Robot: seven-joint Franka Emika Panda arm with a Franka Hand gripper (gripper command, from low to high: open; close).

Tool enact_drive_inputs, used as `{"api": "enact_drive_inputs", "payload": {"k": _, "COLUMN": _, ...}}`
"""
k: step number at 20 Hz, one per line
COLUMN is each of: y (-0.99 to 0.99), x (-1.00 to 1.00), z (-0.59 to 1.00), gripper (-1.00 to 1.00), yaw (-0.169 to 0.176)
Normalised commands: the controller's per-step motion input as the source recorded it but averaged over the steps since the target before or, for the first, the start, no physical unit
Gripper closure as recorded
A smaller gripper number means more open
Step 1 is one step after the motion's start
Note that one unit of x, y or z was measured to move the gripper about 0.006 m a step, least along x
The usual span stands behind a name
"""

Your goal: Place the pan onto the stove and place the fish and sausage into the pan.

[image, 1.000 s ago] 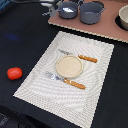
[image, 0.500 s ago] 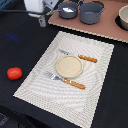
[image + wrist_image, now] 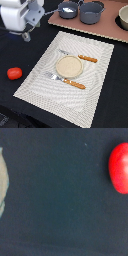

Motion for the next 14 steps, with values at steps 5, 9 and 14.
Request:
{"api": "enact_drive_inputs", "payload": {"k": 5, "y": -0.83, "x": 0.16, "z": -0.11, "gripper": -1.0, "yaw": 0.08}}
{"api": "enact_drive_inputs", "payload": {"k": 9, "y": -0.82, "x": 0.22, "z": -0.33, "gripper": -1.0, "yaw": 0.048}}
{"api": "enact_drive_inputs", "payload": {"k": 14, "y": -0.56, "x": 0.03, "z": -0.46, "gripper": -1.0, "yaw": 0.022}}
